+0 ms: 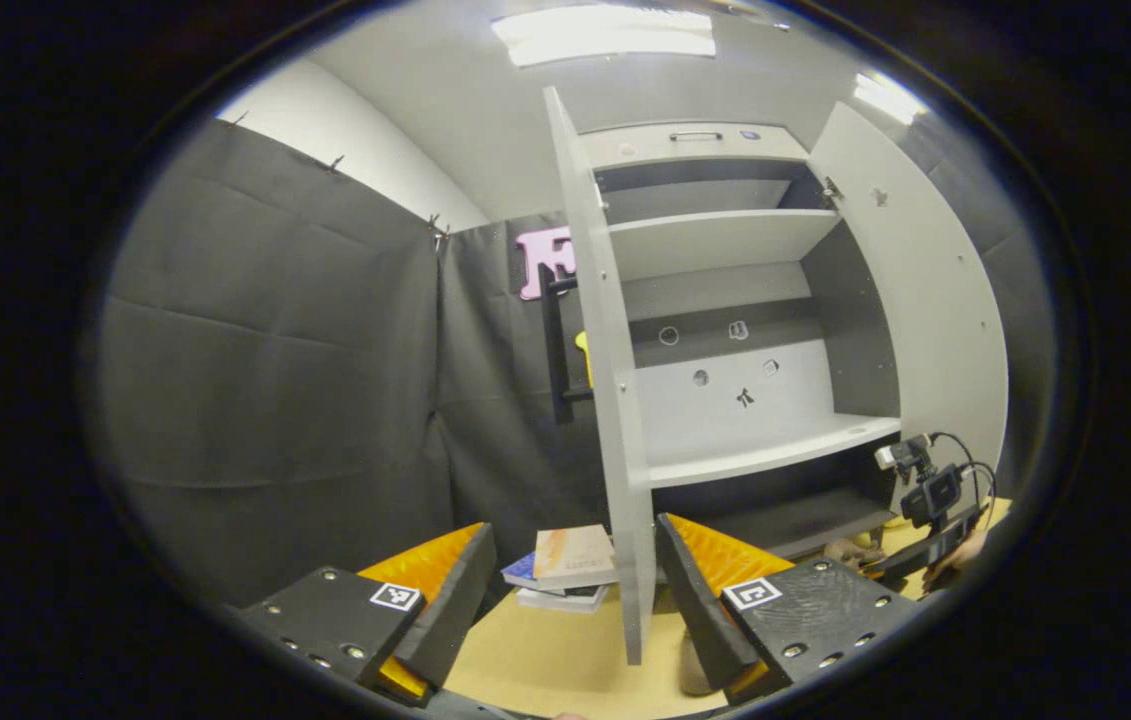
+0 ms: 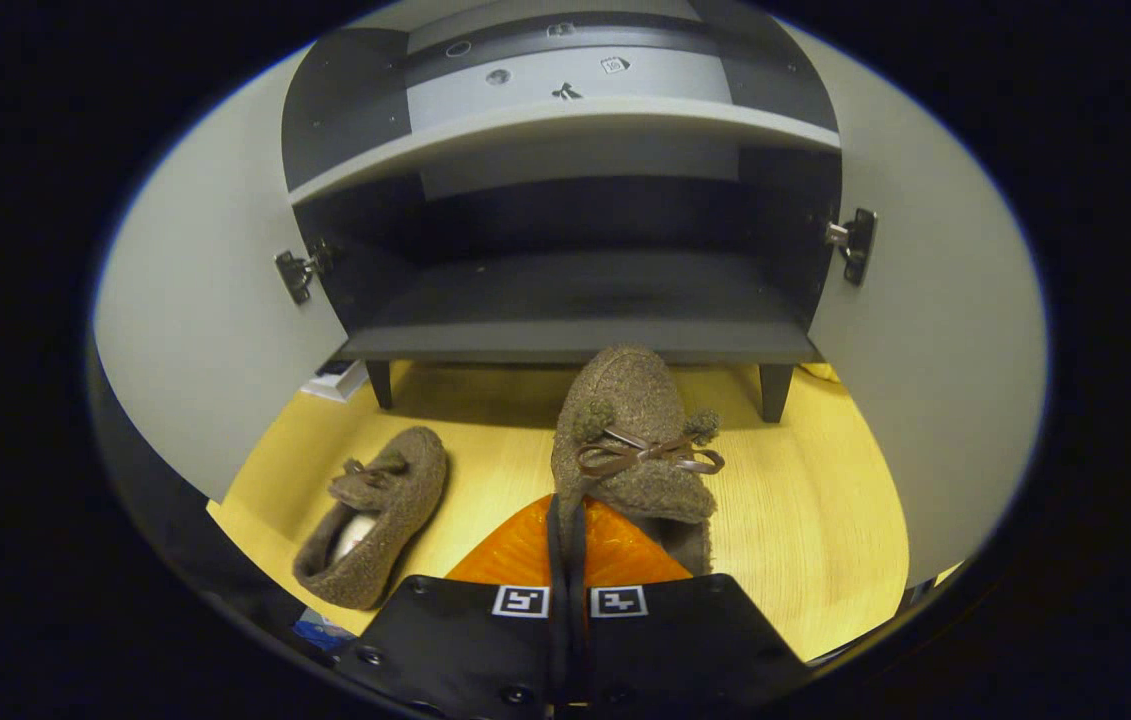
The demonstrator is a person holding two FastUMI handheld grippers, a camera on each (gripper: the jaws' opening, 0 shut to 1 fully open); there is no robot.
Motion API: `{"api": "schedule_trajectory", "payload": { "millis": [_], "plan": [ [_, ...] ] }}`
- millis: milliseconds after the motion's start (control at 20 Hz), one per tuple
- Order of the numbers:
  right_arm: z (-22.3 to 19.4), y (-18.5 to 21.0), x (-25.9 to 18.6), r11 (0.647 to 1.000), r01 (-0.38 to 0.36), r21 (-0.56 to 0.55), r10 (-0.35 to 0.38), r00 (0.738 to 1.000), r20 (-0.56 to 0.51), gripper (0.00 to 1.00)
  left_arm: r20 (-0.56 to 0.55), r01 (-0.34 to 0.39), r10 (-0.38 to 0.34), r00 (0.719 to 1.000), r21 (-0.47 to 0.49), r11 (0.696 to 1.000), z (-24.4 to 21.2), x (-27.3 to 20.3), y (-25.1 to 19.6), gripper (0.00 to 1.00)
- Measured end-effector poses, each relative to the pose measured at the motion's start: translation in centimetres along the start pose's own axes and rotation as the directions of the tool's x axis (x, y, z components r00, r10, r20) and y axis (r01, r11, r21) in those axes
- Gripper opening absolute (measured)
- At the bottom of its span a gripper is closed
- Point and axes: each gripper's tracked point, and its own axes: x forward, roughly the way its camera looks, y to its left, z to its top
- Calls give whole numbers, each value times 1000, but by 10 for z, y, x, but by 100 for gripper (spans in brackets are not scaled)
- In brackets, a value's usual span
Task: Grab one shoe with the right hand and put it into the shoe cabinet, grab the other shoe with the left hand and put it into the shoe cabinet; then close the right door with the right hand and the left door with the left hand.
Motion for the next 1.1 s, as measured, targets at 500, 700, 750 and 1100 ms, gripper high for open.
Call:
{"api": "schedule_trajectory", "payload": {
  "millis": [500, 700, 750, 1100],
  "plan": [
    [124, 4, -96, 996, 15, -88, 7, 970, 242, 1, 37, 77, -77, 996, -21, 997, 6, 11, -26, 99],
    [173, 5, -109, 994, 18, -112, 16, 954, 301, 1, 51, 100, -99, 994, -23, 995, 9, 18, -37, 99],
    [188, 5, -109, 992, 25, -121, 15, 947, 321, 1, 55, 103, -101, 993, -24, 994, 10, 19, -39, 99],
    [278, 2, -93, 990, 43, -136, 15, 918, 396, 1, 60, 92, -90, 994, -25, 995, 10, 28, -45, 99]
  ]
}}
